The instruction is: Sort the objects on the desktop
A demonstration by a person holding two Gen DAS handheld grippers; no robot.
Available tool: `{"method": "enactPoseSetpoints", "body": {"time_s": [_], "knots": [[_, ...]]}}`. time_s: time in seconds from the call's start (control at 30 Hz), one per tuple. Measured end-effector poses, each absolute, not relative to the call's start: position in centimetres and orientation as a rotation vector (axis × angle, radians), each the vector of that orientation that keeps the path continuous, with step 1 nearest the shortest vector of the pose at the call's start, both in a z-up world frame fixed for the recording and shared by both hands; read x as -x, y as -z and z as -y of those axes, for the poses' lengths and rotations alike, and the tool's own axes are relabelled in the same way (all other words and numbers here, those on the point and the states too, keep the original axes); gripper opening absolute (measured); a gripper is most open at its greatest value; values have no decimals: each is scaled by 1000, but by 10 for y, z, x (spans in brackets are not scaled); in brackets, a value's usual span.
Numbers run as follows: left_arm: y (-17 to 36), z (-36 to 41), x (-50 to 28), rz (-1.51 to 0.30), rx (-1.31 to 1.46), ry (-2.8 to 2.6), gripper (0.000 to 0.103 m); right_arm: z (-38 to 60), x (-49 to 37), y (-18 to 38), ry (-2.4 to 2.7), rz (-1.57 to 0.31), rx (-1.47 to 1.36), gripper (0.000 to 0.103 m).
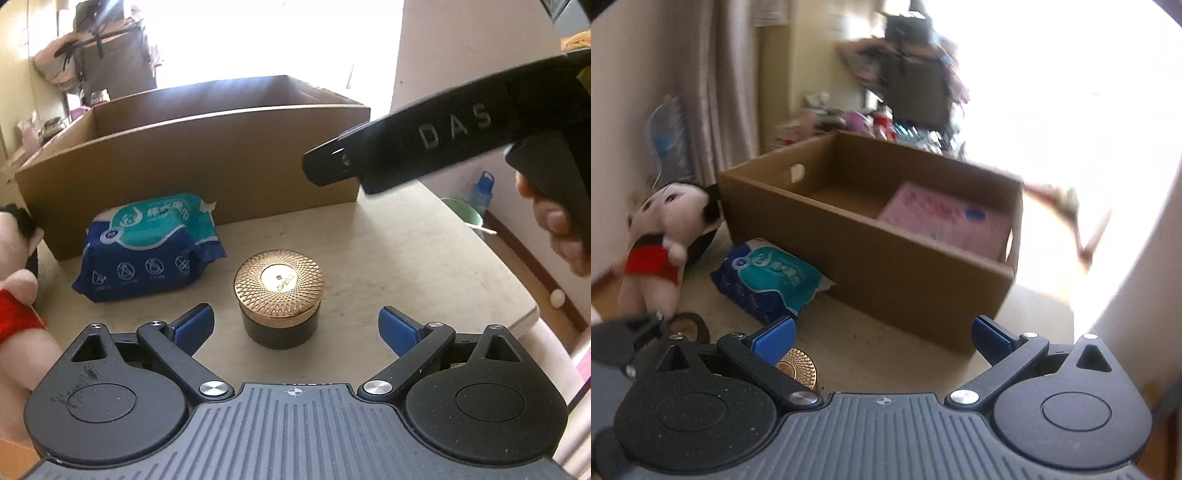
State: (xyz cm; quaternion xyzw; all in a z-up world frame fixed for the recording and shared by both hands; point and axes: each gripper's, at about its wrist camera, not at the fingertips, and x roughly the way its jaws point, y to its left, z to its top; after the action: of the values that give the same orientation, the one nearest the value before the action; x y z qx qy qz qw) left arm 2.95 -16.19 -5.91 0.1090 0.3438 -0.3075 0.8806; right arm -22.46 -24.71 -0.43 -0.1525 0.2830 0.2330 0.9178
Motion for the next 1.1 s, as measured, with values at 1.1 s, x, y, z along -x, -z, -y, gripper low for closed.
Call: {"method": "enactPoseSetpoints", "body": {"time_s": [1.1], "knots": [[70,161,-44,-698,-278,696,86,223,206,40,-822,-976,189,75]]}}
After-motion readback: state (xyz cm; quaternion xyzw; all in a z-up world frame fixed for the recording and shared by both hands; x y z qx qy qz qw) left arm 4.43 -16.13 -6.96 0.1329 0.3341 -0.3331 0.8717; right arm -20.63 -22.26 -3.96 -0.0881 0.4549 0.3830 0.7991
